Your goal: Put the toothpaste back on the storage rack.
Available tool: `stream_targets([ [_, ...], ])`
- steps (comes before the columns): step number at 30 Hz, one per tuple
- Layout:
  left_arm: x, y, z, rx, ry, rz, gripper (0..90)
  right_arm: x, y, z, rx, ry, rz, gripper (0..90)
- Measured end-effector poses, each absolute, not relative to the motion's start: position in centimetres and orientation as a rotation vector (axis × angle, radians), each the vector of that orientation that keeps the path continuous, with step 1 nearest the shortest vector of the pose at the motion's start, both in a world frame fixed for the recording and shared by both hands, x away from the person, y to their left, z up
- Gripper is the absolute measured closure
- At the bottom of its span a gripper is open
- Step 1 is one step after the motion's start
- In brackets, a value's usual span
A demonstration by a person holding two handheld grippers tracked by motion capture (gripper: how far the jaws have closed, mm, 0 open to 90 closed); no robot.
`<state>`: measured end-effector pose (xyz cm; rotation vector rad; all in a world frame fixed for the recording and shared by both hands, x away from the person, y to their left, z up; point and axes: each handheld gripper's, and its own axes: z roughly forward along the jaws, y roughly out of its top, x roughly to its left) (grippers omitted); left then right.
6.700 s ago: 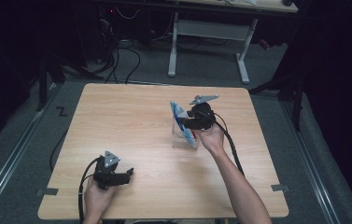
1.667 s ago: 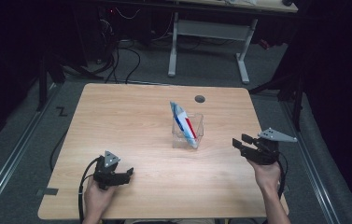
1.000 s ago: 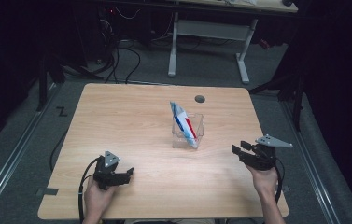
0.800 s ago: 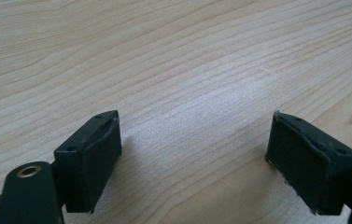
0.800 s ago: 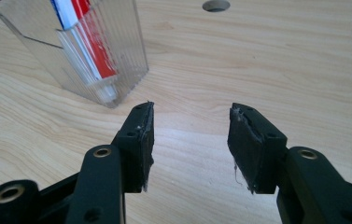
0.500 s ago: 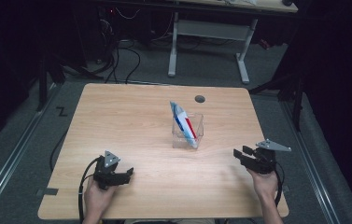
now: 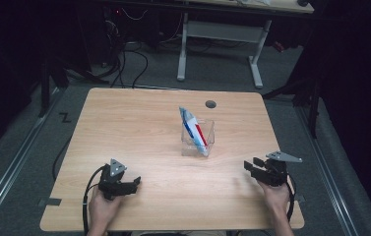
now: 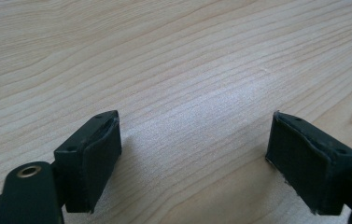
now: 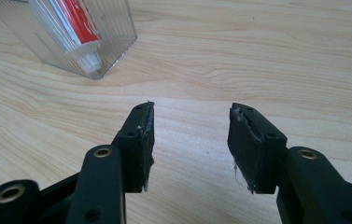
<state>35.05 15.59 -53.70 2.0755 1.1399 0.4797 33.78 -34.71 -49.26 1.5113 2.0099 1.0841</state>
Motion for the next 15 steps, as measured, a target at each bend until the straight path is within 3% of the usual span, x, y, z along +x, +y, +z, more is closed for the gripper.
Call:
stream_targets([
  [15,35.1,15.6,-53.7,2.075,1.140,0.479,17.9,33.8,-33.6,-51.1,1.501,2.050,1.043,50.7],
])
